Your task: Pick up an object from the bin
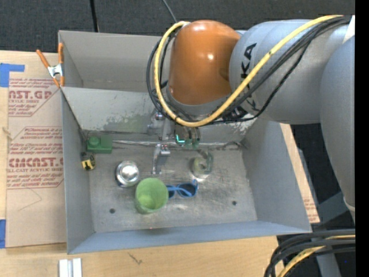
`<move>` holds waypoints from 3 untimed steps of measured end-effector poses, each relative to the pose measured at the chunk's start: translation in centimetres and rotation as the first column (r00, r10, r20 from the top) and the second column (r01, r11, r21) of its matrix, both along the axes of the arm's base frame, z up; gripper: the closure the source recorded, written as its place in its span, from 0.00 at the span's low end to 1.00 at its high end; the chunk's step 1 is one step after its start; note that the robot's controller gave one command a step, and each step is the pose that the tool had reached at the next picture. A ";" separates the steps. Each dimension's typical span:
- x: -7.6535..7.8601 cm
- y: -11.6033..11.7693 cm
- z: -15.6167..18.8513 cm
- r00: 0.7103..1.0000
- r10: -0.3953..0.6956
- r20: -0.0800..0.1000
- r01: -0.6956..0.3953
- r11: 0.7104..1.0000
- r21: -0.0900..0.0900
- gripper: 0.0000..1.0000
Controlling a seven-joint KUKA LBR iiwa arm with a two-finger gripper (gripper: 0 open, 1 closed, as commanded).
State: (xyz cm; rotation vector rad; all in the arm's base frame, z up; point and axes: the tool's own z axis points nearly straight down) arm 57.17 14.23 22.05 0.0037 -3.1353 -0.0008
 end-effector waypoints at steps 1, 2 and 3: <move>-2.4 -2.8 -14.6 0.922 0.387 0.018 -0.388 0.922 0.001 0.00; -2.4 -2.9 -14.2 0.922 0.388 0.010 -0.388 0.922 0.001 1.00; -2.1 -6.5 1.6 0.665 0.747 0.012 -0.747 0.665 -0.005 1.00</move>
Offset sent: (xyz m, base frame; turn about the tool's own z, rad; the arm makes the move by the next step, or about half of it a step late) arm -0.0271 -0.0316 -0.1505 -0.3980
